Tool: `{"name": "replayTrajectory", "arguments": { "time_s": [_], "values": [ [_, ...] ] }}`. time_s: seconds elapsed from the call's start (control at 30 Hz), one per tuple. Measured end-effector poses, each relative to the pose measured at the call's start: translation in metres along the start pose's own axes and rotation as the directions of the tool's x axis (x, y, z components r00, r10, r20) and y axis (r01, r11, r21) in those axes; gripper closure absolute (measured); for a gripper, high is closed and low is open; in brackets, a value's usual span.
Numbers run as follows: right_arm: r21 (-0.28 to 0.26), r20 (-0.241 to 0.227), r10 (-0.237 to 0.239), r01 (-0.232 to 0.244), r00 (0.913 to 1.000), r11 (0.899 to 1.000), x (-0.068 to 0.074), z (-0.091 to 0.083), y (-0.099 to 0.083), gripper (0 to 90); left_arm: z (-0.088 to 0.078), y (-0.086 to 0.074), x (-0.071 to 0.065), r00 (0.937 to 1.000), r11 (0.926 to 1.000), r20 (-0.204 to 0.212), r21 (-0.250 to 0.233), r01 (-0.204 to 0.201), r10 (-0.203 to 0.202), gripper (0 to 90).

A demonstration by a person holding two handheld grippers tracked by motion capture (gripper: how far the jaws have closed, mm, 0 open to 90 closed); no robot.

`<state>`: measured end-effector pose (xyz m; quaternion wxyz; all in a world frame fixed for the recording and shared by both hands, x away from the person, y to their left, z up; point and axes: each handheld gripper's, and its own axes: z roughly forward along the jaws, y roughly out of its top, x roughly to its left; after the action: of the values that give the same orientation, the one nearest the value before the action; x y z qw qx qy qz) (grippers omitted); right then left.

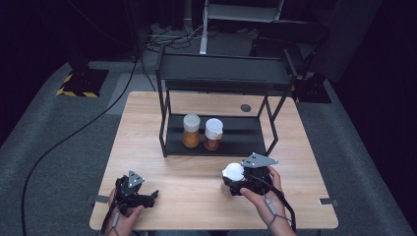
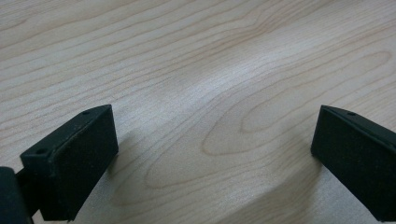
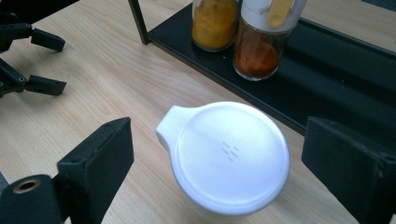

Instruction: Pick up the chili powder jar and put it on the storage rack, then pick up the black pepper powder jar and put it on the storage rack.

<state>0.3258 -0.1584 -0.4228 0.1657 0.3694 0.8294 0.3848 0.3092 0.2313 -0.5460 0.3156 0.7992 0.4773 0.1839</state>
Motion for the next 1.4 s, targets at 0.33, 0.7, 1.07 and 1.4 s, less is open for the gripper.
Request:
{"name": "replayTrajectory", "arguments": {
  "time_s": [0.33,0.7,1.07,1.4],
  "values": [
    [-0.012,0.003,0.01,-0.01,0.9999,1.0,-0.003,0.003,-0.013,8.4,0.0,0.0,0.0,1.0,1.0,0.0,0.0,0.0,0.0,0.2],
    [-0.002,0.023,-0.01,0.01,0.9997,1.0,-0.001,0.013,-0.025,7.7,0.0,0.0,0.0,1.0,1.0,-0.003,-0.001,0.003,-0.003,0.2],
    [0.0,0.017,-0.002,0.002,0.9998,1.0,-0.007,0.025,-0.039,7.7,0.0,0.0,0.0,1.0,1.0,-0.003,-0.001,0.004,-0.004,0.2],
    [-0.002,0.02,-0.001,0.001,0.9998,1.0,-0.008,0.033,-0.047,7.8,0.0,0.0,0.0,1.0,1.0,-0.003,-0.001,0.004,-0.004,0.3]
  ]
}}
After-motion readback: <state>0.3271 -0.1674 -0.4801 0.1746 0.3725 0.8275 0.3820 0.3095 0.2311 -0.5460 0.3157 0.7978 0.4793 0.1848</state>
